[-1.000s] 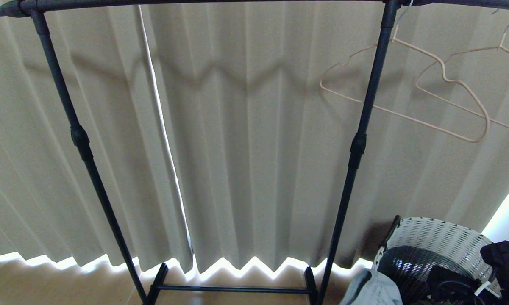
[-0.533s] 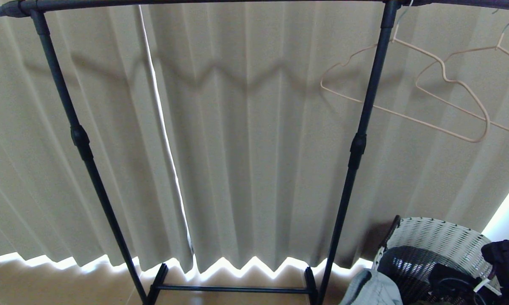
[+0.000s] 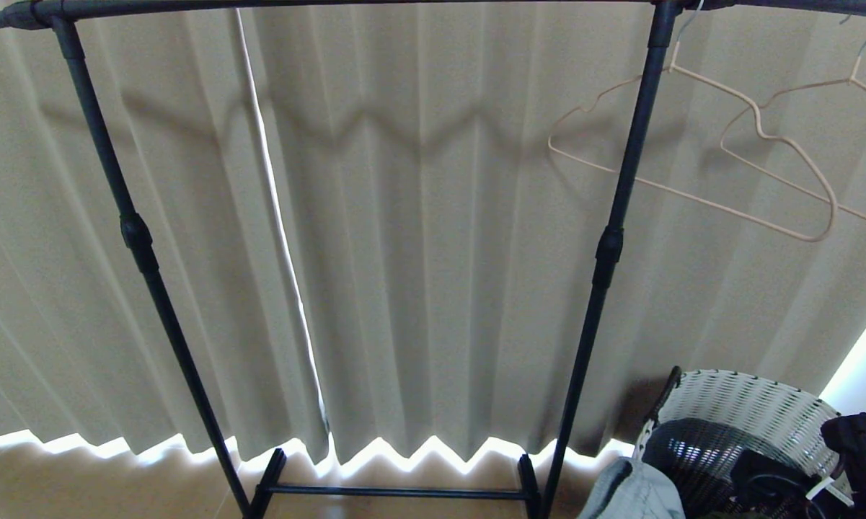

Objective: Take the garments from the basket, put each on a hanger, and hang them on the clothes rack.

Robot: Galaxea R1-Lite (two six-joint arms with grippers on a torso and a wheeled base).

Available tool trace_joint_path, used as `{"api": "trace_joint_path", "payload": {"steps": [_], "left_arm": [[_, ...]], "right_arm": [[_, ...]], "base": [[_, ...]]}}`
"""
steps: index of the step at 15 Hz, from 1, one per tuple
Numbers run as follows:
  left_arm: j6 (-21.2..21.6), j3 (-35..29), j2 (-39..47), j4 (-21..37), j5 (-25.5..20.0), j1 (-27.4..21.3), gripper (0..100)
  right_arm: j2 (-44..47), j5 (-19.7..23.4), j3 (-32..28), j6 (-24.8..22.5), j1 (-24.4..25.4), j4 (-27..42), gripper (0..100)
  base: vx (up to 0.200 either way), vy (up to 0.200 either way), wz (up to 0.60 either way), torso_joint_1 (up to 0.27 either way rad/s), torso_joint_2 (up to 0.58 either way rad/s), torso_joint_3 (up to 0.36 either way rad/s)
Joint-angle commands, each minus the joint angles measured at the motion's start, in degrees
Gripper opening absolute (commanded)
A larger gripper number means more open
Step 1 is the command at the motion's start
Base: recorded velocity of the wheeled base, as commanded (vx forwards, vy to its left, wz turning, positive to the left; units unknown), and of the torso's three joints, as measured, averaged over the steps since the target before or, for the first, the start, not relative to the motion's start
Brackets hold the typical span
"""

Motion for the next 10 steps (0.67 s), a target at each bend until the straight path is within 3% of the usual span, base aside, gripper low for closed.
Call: {"api": "trace_joint_path", "payload": {"steps": [1,5,9,10], "left_arm": [[-0.1,0.0,0.0,0.0,0.0,0.0,100],[-0.1,0.0,0.0,0.0,0.0,0.0,100],[-0.2,0.0,0.0,0.0,0.0,0.0,100],[-0.2,0.0,0.0,0.0,0.0,0.0,100]], "right_arm": [[-0.2,0.0,0.2,0.0,0.0,0.0,0],[-7.0,1.3,1.3,0.6,-0.2,0.0,0],[-27.8,9.5,4.1,3.0,-4.1,0.9,0],[-27.8,9.5,4.1,3.0,-4.1,0.9,0]], "base": [[0.0,0.0,0.0,0.0,0.0,0.0],[0.0,0.0,0.0,0.0,0.0,0.0],[0.0,0.0,0.0,0.0,0.0,0.0],[0.0,0.0,0.0,0.0,0.0,0.0]]}}
